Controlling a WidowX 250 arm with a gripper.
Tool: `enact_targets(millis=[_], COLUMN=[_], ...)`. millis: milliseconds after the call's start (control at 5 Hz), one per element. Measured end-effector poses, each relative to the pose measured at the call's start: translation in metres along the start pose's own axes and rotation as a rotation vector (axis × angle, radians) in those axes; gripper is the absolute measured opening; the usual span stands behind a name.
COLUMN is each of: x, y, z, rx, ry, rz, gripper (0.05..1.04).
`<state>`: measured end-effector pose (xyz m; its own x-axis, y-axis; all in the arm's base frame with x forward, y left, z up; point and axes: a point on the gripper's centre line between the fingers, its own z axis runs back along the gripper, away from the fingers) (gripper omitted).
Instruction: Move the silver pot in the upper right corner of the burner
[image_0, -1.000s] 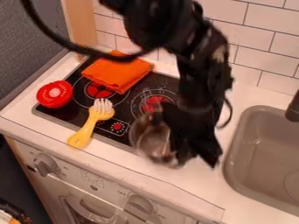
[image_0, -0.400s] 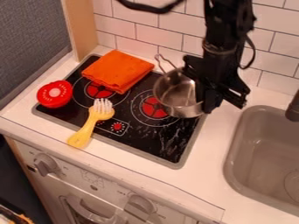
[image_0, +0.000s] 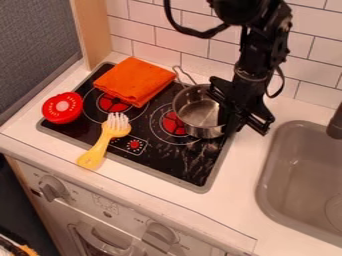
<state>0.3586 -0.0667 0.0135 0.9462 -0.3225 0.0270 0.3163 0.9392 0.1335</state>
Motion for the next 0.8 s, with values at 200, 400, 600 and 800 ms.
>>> enact_targets(millis=[200,400,600,800], x=[-0.001,-0.001,-0.006,-0.020], y=[0.004,0.002,0.009,0.015], z=[-0.001,0.022,0.055,0.069], rx=[-0.023,-0.061,-0.090,-0.077], ry=[-0.001,-0.050,-0.115,-0.134], rz=[0.011,0.025,0.076,0.130], gripper=[0.277,0.576,0.875,1.010])
